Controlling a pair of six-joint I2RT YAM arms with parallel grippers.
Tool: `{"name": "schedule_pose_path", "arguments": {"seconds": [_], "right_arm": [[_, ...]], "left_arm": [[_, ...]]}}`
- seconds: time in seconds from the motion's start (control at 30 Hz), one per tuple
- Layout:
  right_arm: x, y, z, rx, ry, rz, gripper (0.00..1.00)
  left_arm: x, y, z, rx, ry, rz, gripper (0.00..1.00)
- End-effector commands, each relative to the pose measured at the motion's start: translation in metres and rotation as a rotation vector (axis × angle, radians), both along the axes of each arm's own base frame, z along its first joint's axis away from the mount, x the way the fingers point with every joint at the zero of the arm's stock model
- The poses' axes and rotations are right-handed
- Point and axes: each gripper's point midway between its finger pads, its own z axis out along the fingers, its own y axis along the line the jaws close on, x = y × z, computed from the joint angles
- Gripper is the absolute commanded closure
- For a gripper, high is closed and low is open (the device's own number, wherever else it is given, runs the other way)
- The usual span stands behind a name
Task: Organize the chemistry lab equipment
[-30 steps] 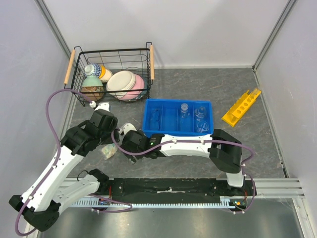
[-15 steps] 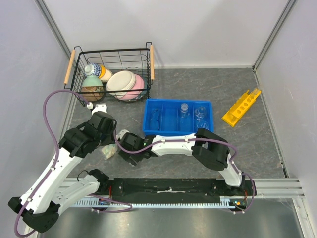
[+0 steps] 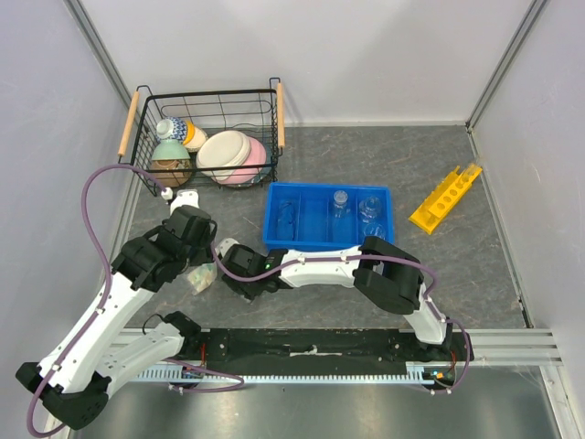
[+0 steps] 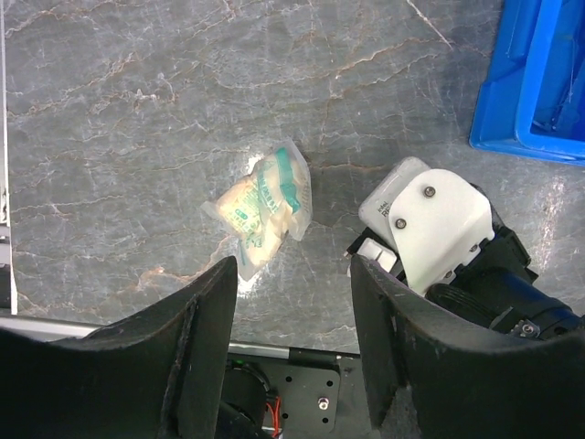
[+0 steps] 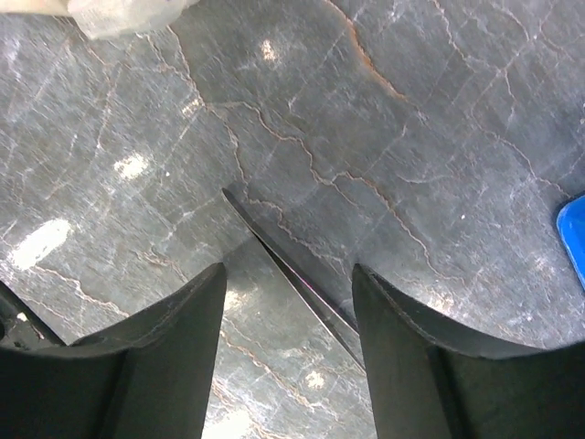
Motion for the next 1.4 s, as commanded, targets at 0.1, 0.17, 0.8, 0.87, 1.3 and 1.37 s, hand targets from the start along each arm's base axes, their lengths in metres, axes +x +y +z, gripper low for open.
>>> {"name": "schedule_pose_path", "arguments": {"seconds": [0.1, 0.17, 0.8, 0.87, 1.3, 1.37], "right_arm": [[-0.031, -0.017, -0.037, -0.074, 0.058, 0.095, 0.56], [-0.031, -0.020, -0.036, -0.073, 0.054, 0.086, 0.64], [-0.022, -0.089, -0.001, -0.097, -0.040, -0.120, 1.00], [-0.020, -0.093, 0.018, -0.073, -0.058, -0.139, 1.00], [0.020, -0.141, 0.164, 0.090, -0.271, -0.453, 1.00], [0.034, -0.154, 0.183, 0.101, -0.320, -0.523, 1.00]], "left_arm": [[0.020, -0.026, 0.014, -0.084, -0.090, -0.058, 0.39], [0.020, -0.026, 0.015, -0.087, -0.090, -0.060, 0.39], [0.025, -0.030, 0.015, -0.084, -0.085, -0.064, 0.39], [0.025, -0.031, 0.014, -0.084, -0.078, -0.065, 0.39], [0.028, -0.042, 0.005, -0.106, -0.054, -0.095, 0.39], [0.029, -0.044, 0.003, -0.111, -0.050, -0.102, 0.39]]}}
